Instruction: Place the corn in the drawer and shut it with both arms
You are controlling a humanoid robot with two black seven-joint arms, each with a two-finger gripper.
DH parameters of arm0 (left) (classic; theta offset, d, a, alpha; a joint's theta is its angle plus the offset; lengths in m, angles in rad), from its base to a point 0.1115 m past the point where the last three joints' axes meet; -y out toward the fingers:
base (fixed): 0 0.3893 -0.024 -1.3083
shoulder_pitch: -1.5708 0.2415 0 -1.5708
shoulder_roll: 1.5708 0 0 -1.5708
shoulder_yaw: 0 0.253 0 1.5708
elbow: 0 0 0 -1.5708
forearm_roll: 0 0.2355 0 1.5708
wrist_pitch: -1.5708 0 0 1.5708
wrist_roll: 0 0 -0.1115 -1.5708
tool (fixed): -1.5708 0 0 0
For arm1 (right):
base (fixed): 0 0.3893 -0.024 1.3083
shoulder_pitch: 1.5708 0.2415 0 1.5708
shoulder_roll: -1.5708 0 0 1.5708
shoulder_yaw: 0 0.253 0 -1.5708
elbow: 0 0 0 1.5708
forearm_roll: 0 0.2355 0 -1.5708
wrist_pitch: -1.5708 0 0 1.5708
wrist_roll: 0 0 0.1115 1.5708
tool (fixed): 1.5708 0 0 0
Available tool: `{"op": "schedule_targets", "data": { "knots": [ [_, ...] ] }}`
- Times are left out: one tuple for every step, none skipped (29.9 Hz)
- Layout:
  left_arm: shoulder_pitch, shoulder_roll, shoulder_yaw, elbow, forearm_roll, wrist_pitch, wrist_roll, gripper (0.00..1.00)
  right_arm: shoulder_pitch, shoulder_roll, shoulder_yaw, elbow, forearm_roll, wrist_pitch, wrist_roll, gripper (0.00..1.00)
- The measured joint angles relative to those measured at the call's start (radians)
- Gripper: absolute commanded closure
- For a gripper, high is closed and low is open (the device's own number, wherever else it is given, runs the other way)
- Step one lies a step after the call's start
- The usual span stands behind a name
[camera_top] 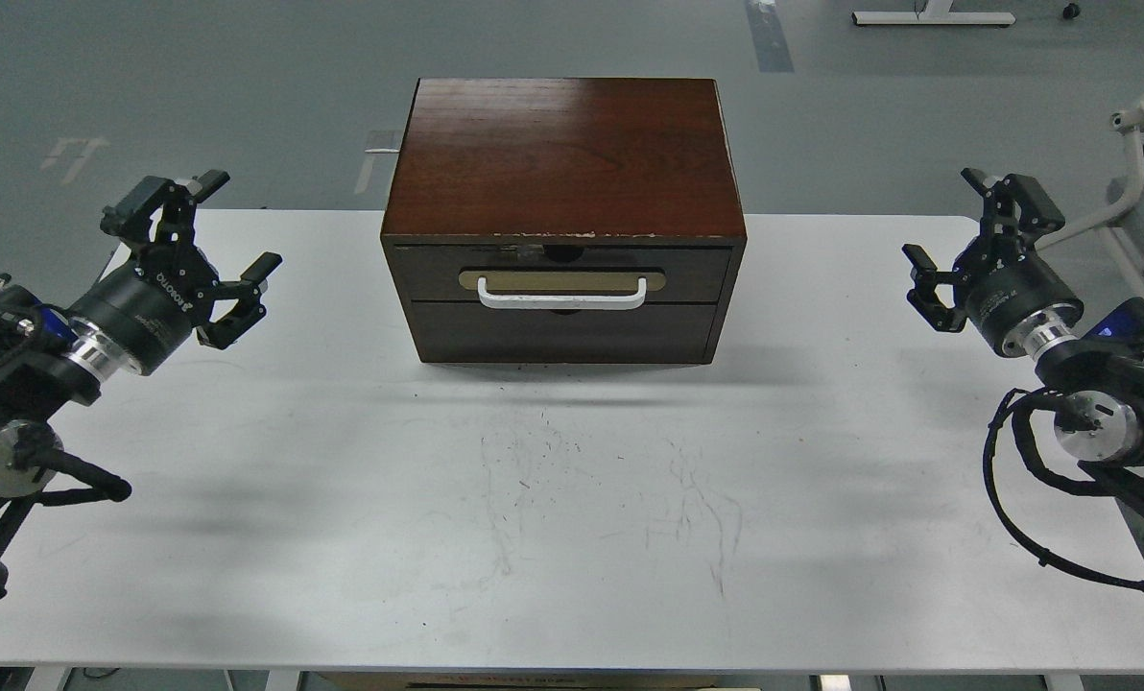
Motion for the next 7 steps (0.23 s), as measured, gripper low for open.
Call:
{"op": "schedule_targets", "data": {
  "knots": [
    [0.007,-0.002,0.0,0.0,-0.002,0.0,0.0,0.01,0.0,0.003,0.0,0.002,0.0,0.002,0.0,0.0],
    [0.013,-0.004,0.0,0.001,-0.003,0.0,0.0,0.01,0.0,0.008,0.0,0.003,0.0,0.004,0.0,0.0],
    [0.021,-0.008,0.0,0.001,-0.003,0.0,0.0,0.01,0.0,0.013,0.0,0.004,0.0,0.006,0.0,0.0],
    [0.028,-0.011,0.001,0.001,-0.003,0.0,0.0,0.01,0.0,0.018,0.0,0.005,0.0,0.007,0.0,0.0],
    [0.031,-0.014,0.002,0.001,-0.003,0.0,-0.001,0.01,-0.001,0.022,0.0,0.006,0.0,0.008,0.0,0.0],
    [0.034,-0.017,0.003,0.001,-0.003,0.0,-0.001,0.01,-0.002,0.025,0.0,0.007,0.0,0.008,0.0,0.0],
    [0.036,-0.02,0.004,0.001,-0.003,0.0,-0.002,0.01,-0.004,0.03,-0.001,0.007,0.0,0.009,0.0,0.0]
  ]
}}
